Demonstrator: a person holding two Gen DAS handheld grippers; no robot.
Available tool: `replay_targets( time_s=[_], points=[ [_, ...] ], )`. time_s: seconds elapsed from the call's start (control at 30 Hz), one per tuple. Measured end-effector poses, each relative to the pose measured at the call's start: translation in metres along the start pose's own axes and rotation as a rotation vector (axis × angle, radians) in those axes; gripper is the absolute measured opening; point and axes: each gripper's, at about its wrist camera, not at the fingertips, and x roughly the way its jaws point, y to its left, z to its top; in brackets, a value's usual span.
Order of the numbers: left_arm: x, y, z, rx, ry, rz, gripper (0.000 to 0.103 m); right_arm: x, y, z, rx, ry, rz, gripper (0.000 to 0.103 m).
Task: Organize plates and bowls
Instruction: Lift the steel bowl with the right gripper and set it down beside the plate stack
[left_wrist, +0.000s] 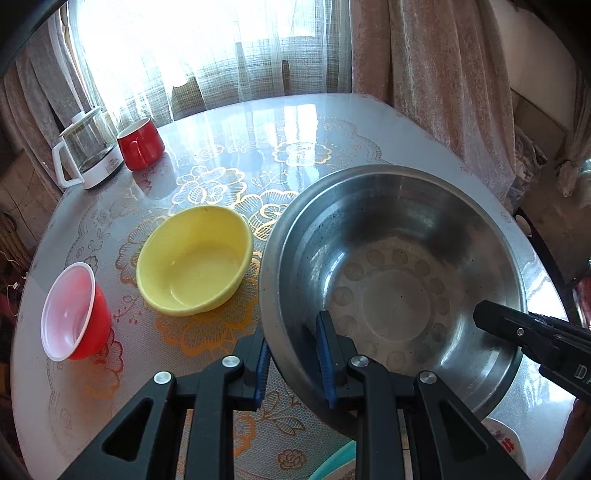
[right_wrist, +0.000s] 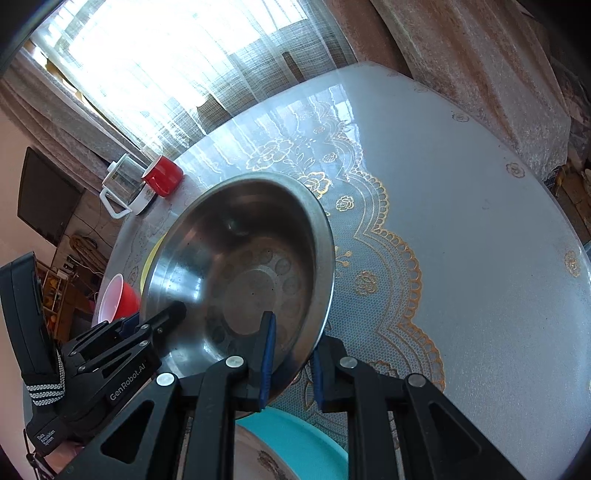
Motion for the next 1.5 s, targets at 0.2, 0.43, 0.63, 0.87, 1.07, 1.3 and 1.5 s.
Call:
replay_targets(
  time_s=[0.2, 0.43, 0.63, 0.87, 1.07, 1.3, 1.5],
  points=[
    [-0.035, 0.023, -0.02, -0.03, -0.079, -0.003, 0.024, -0.02, 0.026, -0.017, -0.019, -0.043, 0.03, 0.017],
    [-0.076, 0.052, -0.048, -0.078, -0.142, -0.007, 0.024, -0.038, 0.062, -0.038, -0.065, -0.083, 0.046, 0.017],
    [-0.108, 0.083, -0.084, -0.138, -0.179, -0.012, 0.024, -0.05, 0.093, -0.065, -0.086, -0.092, 0.086, 0.017],
    [-0.131, 0.117, -0.127, -0.194, -0.197, 0.004, 0.024, -0.048, 0.126, -0.095, -0.126, -0.075, 0.122, 0.017],
    [-0.142, 0.144, -0.159, -0.233, -0.192, 0.032, 0.024, -0.03, 0.148, -0.116, -0.135, -0.024, 0.158, 0.017],
    [-0.137, 0.171, -0.194, -0.276, -0.154, 0.051, 0.024, -0.005, 0.172, -0.14, -0.152, 0.037, 0.165, 0.017],
    [-0.123, 0.185, -0.219, -0.309, -0.098, 0.06, 0.024, 0.017, 0.186, -0.159, -0.189, 0.094, 0.135, 0.018]
  ],
)
